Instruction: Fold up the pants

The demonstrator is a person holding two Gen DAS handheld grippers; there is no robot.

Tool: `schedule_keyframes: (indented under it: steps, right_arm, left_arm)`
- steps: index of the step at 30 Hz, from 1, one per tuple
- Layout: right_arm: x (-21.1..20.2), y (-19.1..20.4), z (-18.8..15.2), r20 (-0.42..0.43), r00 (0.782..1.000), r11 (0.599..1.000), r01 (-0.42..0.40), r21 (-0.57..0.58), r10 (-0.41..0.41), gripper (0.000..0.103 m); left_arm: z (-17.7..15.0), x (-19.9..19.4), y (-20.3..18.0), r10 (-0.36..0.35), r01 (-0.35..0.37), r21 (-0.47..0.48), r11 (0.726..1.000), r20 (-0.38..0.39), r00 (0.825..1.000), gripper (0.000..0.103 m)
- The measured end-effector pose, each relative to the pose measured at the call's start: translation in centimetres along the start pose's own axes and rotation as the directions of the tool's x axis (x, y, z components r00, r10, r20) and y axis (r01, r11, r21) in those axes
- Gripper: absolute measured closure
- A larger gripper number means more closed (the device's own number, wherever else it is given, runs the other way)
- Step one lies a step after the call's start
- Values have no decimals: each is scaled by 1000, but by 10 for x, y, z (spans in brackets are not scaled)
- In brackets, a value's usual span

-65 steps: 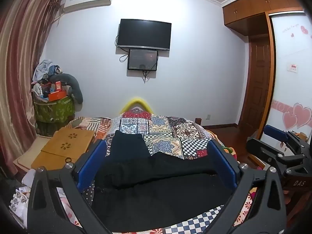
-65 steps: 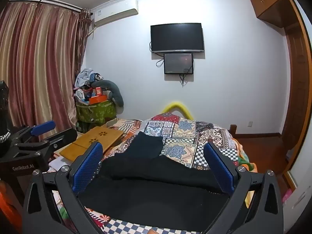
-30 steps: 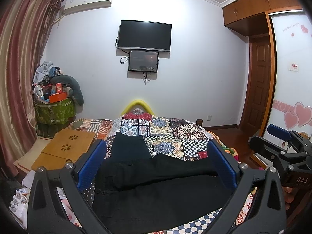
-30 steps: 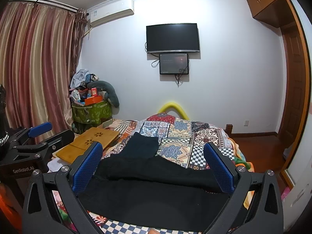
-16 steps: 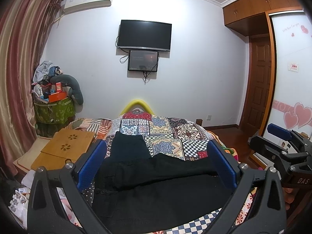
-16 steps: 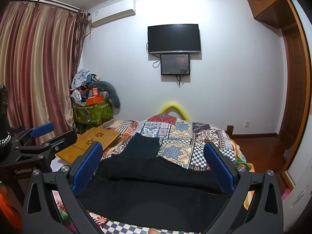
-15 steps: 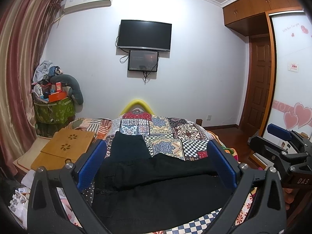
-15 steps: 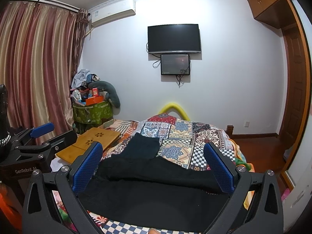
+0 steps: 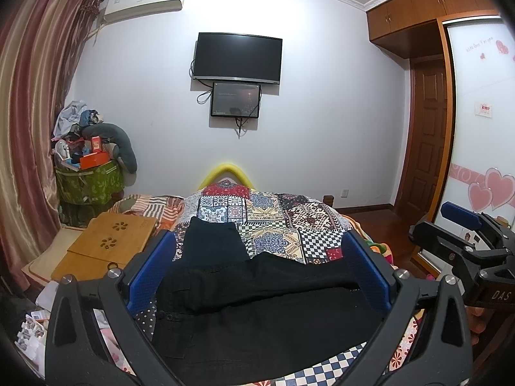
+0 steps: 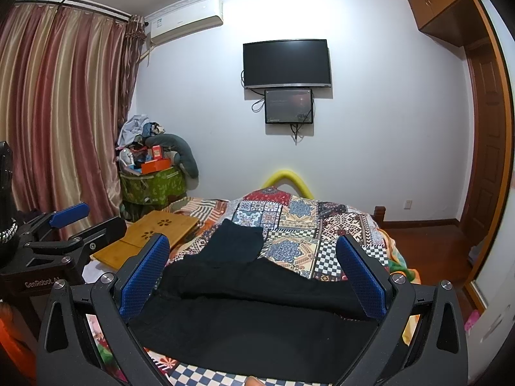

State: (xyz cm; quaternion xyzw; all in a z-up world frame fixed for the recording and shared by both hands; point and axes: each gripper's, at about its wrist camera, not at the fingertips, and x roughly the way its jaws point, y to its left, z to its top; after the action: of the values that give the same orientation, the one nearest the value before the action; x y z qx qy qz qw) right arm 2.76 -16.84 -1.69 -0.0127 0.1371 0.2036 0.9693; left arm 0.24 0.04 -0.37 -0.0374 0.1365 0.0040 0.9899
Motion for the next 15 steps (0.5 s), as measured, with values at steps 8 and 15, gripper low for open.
schedule_keyframes:
  steps: [8,15]
  right_arm:
    - [-1,-1,-2,2,1000,1000,4,6,-4,0]
    - [0,1,-3,0,1000,1000,8,3,-8,0]
  left_arm:
    - [-1,0,0,0,0,2,1000,-3,1000,0]
    - [-2,0,1,2,-2,9,1000,1,1000,0]
